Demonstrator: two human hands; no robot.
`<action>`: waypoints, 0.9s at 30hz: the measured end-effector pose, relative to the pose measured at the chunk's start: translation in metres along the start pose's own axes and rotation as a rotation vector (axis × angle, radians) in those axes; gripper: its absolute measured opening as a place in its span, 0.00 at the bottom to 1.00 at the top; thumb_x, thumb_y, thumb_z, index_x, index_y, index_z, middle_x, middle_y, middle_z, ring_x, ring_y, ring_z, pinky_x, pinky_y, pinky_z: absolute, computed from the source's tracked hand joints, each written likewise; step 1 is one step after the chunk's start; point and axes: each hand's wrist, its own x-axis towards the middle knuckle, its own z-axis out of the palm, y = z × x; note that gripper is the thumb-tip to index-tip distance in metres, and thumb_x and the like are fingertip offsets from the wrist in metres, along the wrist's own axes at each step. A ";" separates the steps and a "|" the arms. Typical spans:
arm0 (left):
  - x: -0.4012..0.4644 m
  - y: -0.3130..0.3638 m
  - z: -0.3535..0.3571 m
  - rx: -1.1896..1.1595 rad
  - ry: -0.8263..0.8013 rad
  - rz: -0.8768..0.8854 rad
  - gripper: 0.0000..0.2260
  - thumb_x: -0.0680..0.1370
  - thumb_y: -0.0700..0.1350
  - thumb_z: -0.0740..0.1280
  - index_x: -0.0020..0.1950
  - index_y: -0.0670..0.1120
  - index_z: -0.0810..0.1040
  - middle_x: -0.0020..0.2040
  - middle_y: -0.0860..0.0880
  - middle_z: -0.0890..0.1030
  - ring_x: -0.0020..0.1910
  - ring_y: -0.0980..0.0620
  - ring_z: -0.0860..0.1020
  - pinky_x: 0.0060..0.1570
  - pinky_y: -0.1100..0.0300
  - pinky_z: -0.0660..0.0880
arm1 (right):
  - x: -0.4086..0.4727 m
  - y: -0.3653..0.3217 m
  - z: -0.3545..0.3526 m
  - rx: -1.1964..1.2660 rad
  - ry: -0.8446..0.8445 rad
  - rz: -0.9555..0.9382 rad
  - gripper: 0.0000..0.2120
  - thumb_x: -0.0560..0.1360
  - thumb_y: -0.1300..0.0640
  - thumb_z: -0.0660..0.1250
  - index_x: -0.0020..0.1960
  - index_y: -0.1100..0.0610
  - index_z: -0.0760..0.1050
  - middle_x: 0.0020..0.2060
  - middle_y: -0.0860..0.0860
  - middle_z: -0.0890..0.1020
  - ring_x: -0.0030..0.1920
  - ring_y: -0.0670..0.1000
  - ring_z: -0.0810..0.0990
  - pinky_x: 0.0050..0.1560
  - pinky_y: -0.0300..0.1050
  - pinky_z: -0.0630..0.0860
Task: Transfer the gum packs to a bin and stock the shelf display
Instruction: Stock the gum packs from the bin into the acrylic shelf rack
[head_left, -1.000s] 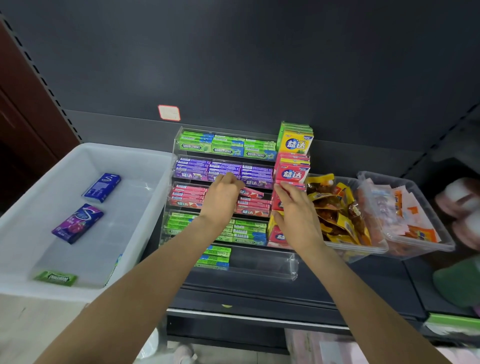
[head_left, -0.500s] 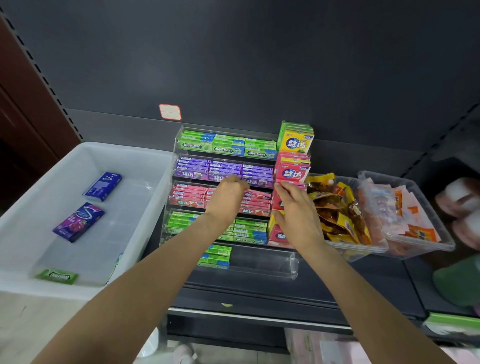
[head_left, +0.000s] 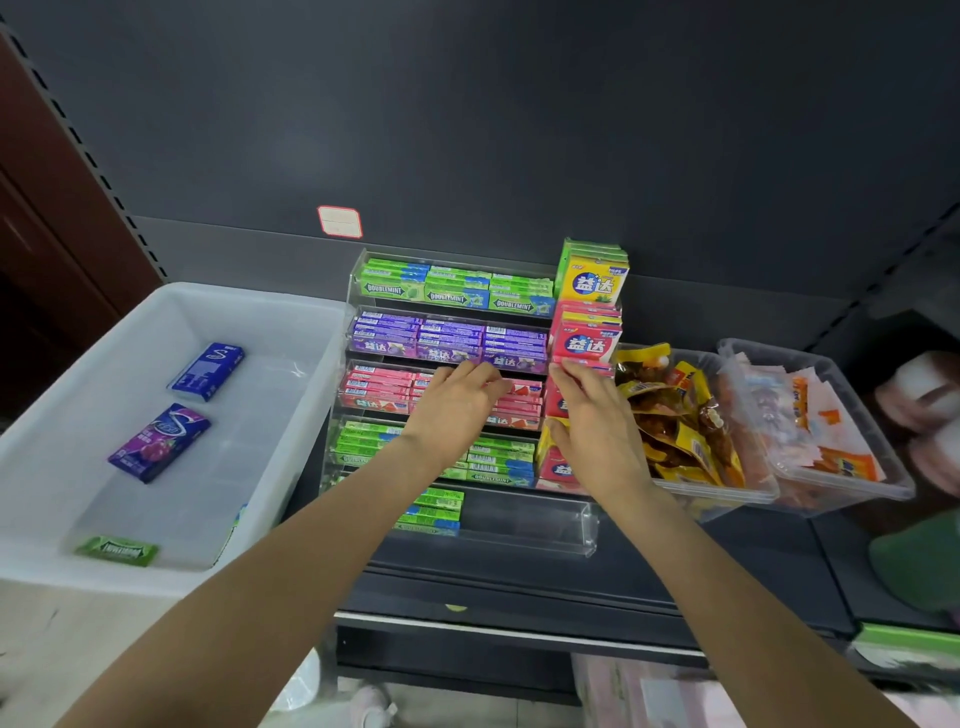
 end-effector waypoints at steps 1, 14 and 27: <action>0.001 0.001 -0.001 -0.006 0.005 -0.014 0.25 0.75 0.32 0.62 0.70 0.49 0.68 0.65 0.49 0.70 0.65 0.48 0.67 0.61 0.54 0.63 | 0.000 0.000 0.000 0.003 -0.001 0.003 0.30 0.77 0.53 0.64 0.76 0.53 0.55 0.73 0.50 0.62 0.73 0.50 0.58 0.72 0.46 0.58; 0.007 0.005 0.001 -0.161 -0.065 -0.110 0.18 0.79 0.37 0.58 0.68 0.46 0.70 0.62 0.48 0.71 0.63 0.48 0.68 0.63 0.54 0.64 | 0.000 0.001 0.000 -0.008 0.003 -0.005 0.30 0.78 0.53 0.63 0.76 0.53 0.55 0.73 0.50 0.61 0.73 0.50 0.58 0.73 0.46 0.57; 0.010 0.013 -0.009 -0.163 -0.226 -0.158 0.24 0.78 0.38 0.59 0.72 0.56 0.64 0.62 0.49 0.68 0.65 0.50 0.65 0.62 0.50 0.63 | 0.000 0.002 0.002 0.002 -0.003 0.000 0.31 0.77 0.54 0.64 0.76 0.53 0.55 0.73 0.50 0.61 0.73 0.50 0.58 0.73 0.47 0.59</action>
